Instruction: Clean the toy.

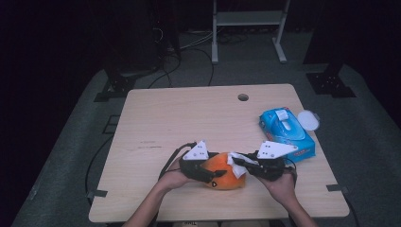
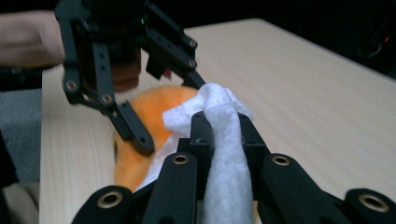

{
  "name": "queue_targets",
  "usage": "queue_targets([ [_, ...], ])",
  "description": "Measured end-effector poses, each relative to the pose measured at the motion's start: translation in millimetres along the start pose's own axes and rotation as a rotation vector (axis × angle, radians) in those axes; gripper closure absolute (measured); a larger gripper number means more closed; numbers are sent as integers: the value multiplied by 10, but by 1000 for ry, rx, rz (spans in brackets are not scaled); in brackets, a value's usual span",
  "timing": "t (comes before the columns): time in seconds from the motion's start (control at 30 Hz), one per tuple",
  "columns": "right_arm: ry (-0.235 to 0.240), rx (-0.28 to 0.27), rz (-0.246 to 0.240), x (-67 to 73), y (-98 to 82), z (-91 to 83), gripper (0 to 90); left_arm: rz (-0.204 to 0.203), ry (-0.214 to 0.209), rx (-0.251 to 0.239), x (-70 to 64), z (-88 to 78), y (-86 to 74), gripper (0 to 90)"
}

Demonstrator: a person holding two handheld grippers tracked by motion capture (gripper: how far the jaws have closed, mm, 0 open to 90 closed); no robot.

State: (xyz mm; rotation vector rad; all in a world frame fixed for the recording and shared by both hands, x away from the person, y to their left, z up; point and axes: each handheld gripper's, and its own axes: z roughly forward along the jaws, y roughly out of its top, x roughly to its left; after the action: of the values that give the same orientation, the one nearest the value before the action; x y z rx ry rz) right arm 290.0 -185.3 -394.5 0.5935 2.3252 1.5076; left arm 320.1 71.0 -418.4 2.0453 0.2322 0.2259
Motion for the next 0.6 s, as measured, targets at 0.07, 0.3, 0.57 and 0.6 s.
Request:
queue_targets([
  [0.07, -20, -28, -15, 18, 47, -16, 796, 38, 54, -40, -30, 15, 27, 385],
  [0.3, -47, 43, 60, -207, -148, 29, 796, -42, 59, -5, 69, 57, -87, 341],
  [0.57, -89, 70, 96, -301, -221, -63, 797, -109, 48, 6, 132, 41, -111, 301],
  [0.6, -89, 67, 94, -291, -213, -58, 797, -105, 50, 7, 125, 50, -107, 300],
])
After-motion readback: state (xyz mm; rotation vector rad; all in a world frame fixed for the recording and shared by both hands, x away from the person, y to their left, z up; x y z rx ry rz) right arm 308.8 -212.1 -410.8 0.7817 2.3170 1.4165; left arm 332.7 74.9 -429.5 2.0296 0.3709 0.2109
